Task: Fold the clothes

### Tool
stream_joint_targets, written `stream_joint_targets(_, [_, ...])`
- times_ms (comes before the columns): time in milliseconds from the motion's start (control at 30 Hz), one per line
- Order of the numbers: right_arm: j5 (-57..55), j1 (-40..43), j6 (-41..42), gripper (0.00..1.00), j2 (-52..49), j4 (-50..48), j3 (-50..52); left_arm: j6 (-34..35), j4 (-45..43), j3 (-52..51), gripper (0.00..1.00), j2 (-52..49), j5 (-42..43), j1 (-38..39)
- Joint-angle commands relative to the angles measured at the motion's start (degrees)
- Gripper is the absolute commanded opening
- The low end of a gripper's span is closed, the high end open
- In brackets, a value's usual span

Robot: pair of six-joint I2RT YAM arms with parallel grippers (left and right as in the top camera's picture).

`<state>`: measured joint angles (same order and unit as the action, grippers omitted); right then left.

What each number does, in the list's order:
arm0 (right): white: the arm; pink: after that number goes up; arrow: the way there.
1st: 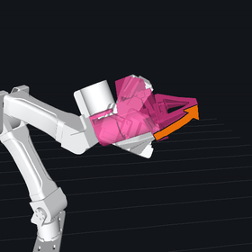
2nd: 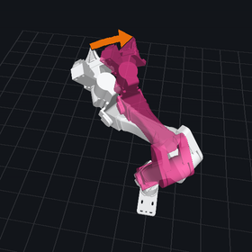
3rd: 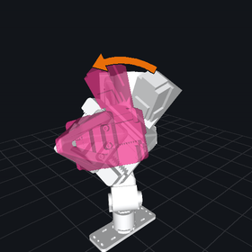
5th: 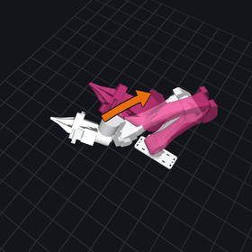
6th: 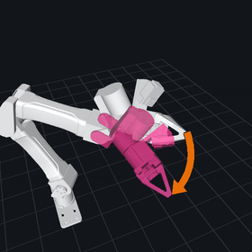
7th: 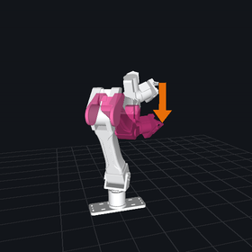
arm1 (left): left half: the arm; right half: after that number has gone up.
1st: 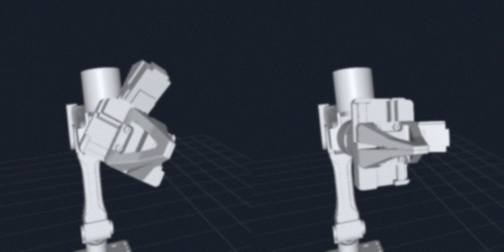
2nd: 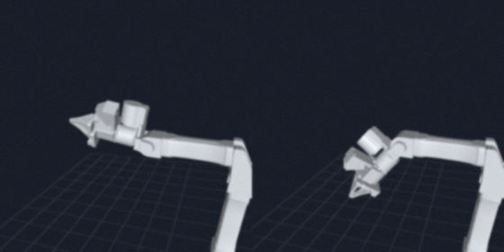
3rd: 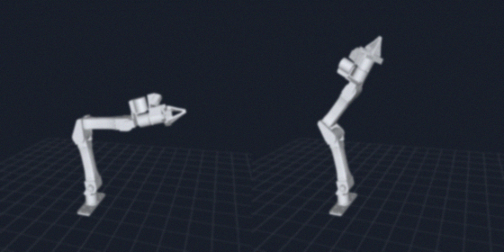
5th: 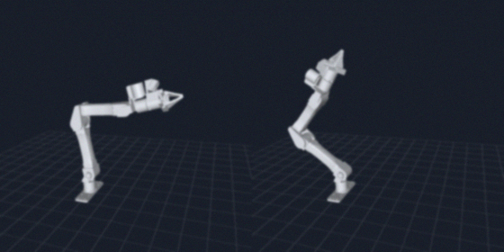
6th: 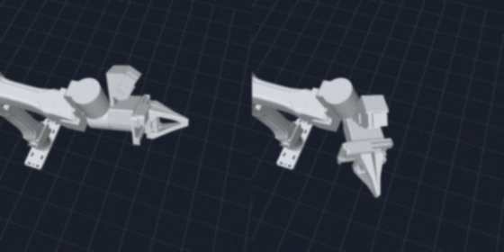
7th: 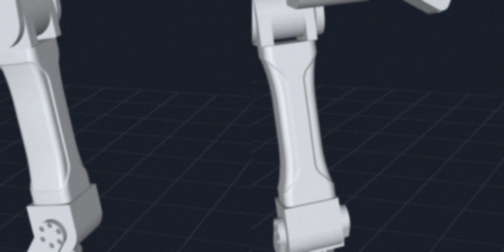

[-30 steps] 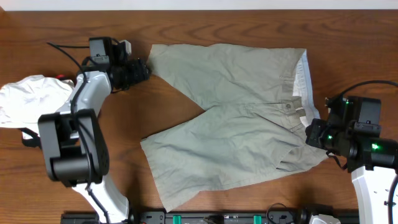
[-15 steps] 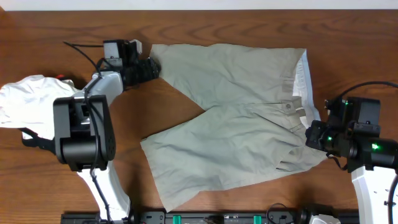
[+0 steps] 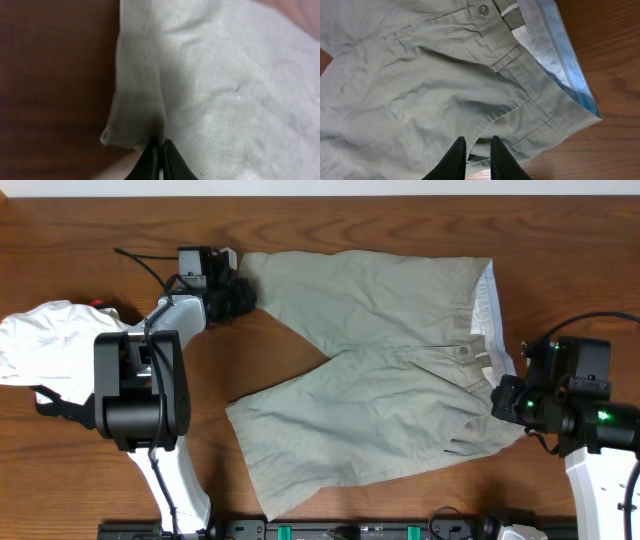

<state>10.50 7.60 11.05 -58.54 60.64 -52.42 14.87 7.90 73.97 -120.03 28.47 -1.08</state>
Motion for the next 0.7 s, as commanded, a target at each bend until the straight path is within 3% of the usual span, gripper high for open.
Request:
stream_joint_targets(0, [-1.7, -0.4, -0.8, 0.17, 0.0, 0.3, -0.3, 3.8, 3.2, 0.7, 0.06, 5.7, 1.1, -0.2])
stream_joint_targets(233, [-2.2, -0.4, -0.4, 0.17, 0.0, 0.2, -0.3, 6.9, 4.4, 0.7, 0.06, 22.6, 0.2, 1.2])
stream_joint_targets(367, [-2.1, -0.4, -0.4, 0.17, 0.0, 0.3, -0.3, 6.9, 2.2, 0.7, 0.06, 28.6, -6.6, 3.9])
stream_joint_targets(467, [-2.1, -0.4, -0.4, 0.17, 0.0, 0.3, -0.3, 6.6, 3.1, 0.7, 0.09, 28.1, -9.1, 6.0])
stream_joint_targets(533, [-2.1, -0.4, -0.4, 0.17, 0.0, 0.5, -0.3, 5.7, 4.6, 0.7, 0.21, 26.3, -9.1, 7.0])
stream_joint_targets(667, [-2.1, -0.4, -0.4, 0.17, 0.0, 1.3, -0.3, 5.1, 8.2, 0.6, 0.22, 21.8, -11.6, 7.2])
